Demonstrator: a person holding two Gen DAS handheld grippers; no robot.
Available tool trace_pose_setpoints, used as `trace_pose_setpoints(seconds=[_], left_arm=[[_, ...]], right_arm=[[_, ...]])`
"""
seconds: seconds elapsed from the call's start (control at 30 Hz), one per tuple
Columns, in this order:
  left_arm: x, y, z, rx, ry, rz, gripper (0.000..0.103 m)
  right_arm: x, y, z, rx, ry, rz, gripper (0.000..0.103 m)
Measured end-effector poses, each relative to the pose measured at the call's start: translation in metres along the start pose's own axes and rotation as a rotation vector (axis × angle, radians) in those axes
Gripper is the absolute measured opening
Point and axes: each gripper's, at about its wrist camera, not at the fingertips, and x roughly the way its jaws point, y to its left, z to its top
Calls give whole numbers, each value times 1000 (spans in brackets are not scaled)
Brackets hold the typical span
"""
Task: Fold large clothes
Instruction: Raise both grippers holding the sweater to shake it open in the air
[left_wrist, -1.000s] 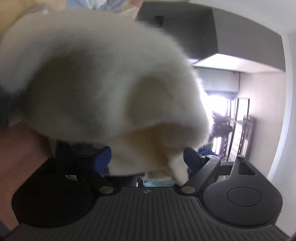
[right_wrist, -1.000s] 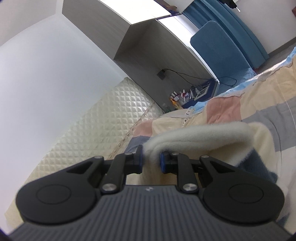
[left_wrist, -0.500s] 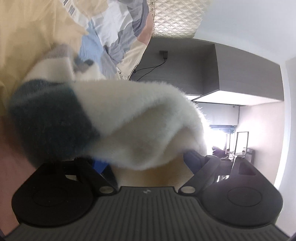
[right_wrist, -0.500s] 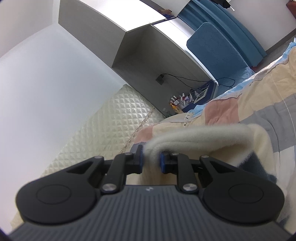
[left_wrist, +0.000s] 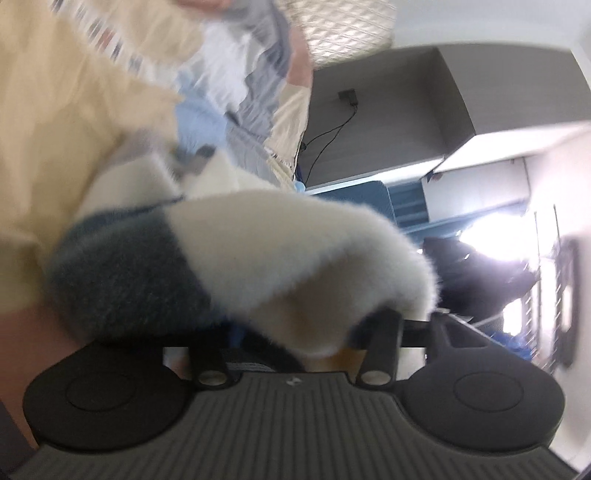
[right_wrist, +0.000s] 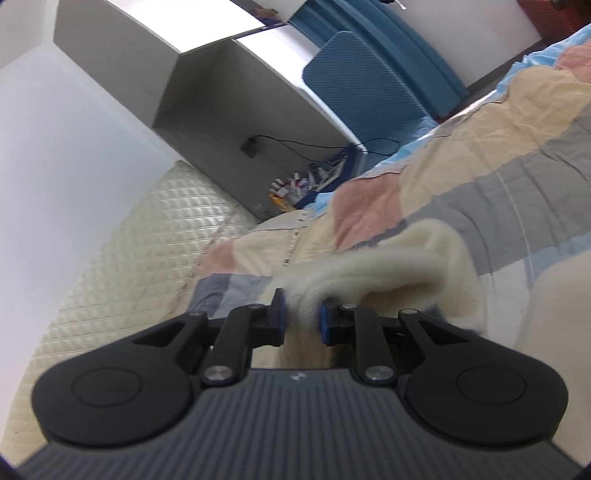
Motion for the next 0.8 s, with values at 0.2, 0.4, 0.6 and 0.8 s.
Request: trace_pose_setpoints(seconds=[0.2,0.4,0.6,0.8], left_arm=[[-19,-30,-4,209,-32,33,28],[-36,-61,-7,361,-65,9,24],[-55,-87,-17,443,-89,-25,22],[-85,-116,-16,460,-134,-113,20]], right_arm=[[-6,-2,-4,24,-36,-6,21],[-26,5,-5,30,-89,18,21],[-51,5,-5,38,-139,35,21],[-93,39,12,-35,-228,140,20]])
